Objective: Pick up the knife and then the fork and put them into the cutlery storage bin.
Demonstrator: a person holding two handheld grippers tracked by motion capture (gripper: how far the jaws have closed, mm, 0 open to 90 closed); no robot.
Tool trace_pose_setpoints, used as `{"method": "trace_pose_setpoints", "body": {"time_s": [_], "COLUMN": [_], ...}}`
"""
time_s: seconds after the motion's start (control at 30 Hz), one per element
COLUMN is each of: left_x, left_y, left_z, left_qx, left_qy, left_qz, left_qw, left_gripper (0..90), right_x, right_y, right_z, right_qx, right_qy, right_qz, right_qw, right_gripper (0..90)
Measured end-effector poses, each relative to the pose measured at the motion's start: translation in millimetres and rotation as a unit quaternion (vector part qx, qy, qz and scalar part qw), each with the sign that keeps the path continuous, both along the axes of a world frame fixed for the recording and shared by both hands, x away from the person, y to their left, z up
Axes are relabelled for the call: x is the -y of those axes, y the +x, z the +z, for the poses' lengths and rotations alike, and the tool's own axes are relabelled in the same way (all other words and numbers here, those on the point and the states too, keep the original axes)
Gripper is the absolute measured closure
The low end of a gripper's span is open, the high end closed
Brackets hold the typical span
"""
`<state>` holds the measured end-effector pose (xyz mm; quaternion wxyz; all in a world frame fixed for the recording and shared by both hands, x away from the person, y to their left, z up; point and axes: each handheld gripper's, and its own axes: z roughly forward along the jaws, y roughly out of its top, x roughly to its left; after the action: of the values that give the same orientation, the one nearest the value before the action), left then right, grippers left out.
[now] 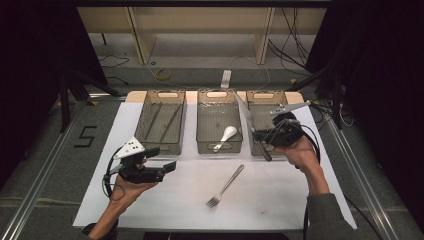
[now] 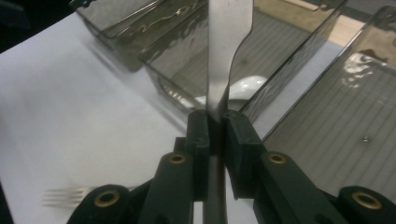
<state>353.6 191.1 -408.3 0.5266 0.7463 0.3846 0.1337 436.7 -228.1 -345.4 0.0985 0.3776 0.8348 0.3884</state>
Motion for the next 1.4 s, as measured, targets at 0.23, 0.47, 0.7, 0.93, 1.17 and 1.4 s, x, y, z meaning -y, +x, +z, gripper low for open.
{"method": "trace_pose_setpoints", "body": {"time_s": [0.23,0.47,0.7,0.93,1.17,1.4], "left_x": [-0.8,-0.9,-1.1,-1.2,-0.8,-1.2], "left_y": [-0.3,-0.5,-0.5,-0.9,-0.9,-1.2], "left_z": [0.4,0.8,0.6,1.0,0.9,1.2], "left_qx": [-0.001,0.000,0.000,0.002,0.002,0.004], "left_qy": [-0.003,-0.006,-0.007,-0.004,-0.005,-0.005], "left_qz": [0.001,0.000,0.002,0.000,0.000,0.000], "left_qw": [1.0000,1.0000,1.0000,1.0000,1.0000,1.0000], "left_gripper": [15.3,15.3,15.3,15.2,15.3,15.3], "right_x": [9.4,17.6,22.7,29.1,29.7,30.0], "right_y": [24.2,47.2,61.9,76.0,84.1,86.1], "right_z": [9.4,8.6,0.1,-11.5,-24.8,-36.7], "right_qx": [0.003,-0.001,-0.004,-0.009,-0.020,-0.030], "right_qy": [0.017,0.024,0.029,0.024,0.023,0.031], "right_qz": [-0.035,-0.074,-0.100,-0.130,-0.148,-0.163], "right_qw": [0.9992,0.9970,0.9946,0.9912,0.9885,0.9858], "right_gripper": [81.3,81.3,81.3,81.2,81.2,81.2]}}
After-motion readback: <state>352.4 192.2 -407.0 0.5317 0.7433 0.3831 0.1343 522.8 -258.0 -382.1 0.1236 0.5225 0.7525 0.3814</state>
